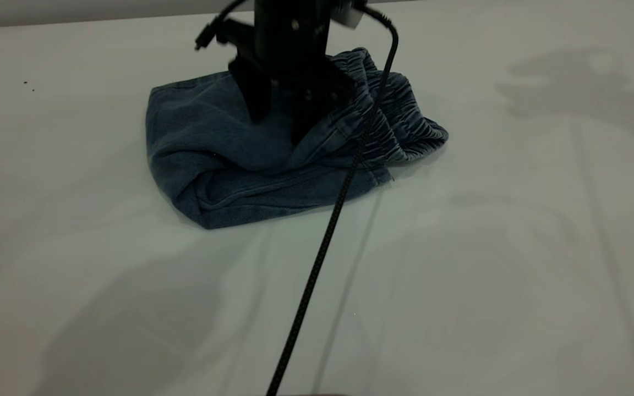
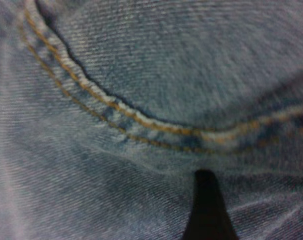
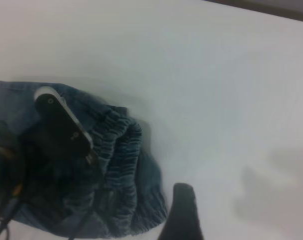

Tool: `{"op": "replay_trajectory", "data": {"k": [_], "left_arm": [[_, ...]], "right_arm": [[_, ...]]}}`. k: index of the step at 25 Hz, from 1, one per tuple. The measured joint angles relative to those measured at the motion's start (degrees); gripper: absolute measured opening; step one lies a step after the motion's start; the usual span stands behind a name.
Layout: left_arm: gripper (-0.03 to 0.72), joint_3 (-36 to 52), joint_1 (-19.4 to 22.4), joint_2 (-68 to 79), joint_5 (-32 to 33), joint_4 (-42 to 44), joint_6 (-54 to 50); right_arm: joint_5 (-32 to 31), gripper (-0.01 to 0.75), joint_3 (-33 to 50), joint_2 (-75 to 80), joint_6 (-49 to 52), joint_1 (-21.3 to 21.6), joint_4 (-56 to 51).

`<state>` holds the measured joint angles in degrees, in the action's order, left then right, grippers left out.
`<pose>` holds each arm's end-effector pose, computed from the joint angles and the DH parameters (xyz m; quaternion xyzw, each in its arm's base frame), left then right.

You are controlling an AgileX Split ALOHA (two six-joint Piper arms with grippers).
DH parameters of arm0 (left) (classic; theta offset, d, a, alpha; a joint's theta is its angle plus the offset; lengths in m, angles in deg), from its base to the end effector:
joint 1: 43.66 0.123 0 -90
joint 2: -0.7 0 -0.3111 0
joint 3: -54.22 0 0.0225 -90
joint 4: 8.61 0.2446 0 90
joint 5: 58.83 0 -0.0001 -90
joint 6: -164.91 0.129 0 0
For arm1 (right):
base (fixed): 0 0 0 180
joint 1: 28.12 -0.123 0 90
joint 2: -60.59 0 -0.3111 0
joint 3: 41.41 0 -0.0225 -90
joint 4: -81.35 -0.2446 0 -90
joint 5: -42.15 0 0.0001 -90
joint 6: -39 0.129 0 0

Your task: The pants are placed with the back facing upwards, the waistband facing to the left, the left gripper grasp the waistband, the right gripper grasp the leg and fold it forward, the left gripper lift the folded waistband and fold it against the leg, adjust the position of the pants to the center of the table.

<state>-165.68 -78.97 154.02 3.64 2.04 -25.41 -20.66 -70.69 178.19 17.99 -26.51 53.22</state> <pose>0.4376 -0.2841 0.0592 0.2543 0.9628 0.0634 0.0654 0.4511 0.0415 0.3289 -0.1054 0.9350 0.1850 0.2836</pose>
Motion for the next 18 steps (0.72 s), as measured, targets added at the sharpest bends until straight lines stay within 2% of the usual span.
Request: {"op": "replay_trajectory", "data": {"k": [3,10,18], "left_arm": [[0.444,-0.1,0.0,1.3,-1.0,0.3,2.2],[0.444,-0.4,-1.1,1.3,-0.3,0.8,26.3],[0.444,-0.4,-1.1,1.5,0.3,2.3,35.2]], "right_arm": [[-0.1,0.51,0.0,0.0,-0.2,0.0,0.0],[-0.1,0.51,0.0,0.0,-0.6,0.0,0.0],[-0.1,0.51,0.0,0.0,-0.7,0.0,0.0]]}}
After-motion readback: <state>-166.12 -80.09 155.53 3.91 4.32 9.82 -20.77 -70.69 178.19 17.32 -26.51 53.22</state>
